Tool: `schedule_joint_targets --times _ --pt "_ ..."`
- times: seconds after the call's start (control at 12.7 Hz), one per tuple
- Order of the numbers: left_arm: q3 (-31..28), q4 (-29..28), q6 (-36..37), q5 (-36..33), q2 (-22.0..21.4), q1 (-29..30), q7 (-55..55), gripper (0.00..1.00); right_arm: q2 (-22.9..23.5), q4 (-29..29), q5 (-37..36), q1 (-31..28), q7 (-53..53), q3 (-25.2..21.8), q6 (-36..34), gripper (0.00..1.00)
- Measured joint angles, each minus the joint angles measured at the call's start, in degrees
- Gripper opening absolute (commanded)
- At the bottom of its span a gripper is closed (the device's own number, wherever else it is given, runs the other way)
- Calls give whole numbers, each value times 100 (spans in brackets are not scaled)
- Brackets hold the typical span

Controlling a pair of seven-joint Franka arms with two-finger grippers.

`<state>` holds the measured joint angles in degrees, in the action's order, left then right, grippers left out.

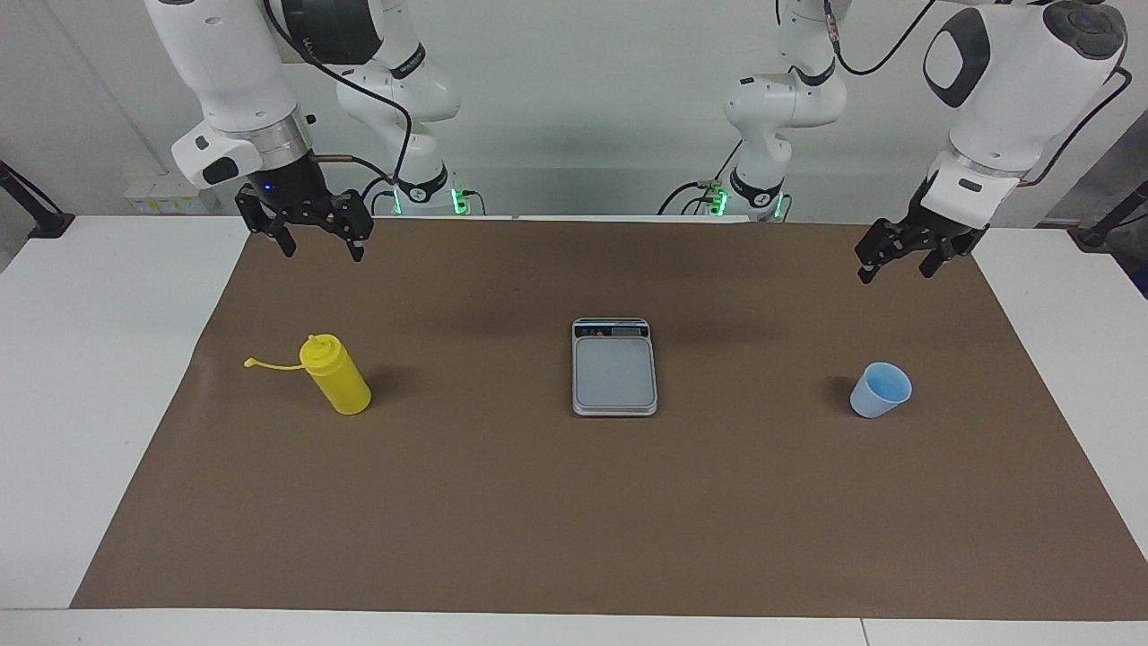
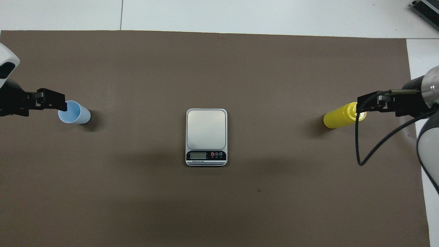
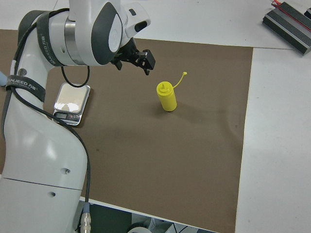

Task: Pour seasoning into cup on scale with both arms
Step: 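Lift the blue cup with the left gripper off the table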

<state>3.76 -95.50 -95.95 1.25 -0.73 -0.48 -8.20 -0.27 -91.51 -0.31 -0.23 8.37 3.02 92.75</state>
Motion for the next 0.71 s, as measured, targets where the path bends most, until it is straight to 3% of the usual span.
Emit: schedule_joint_targets --times 0.39,0.71 --pt "-51 -38 -126 0 -3 11 -10 100 0 0 0 0 0 0 0 100" --pt "-255 -671 -1029 0 18 29 -13 100 0 0 0 0 0 0 0 100"
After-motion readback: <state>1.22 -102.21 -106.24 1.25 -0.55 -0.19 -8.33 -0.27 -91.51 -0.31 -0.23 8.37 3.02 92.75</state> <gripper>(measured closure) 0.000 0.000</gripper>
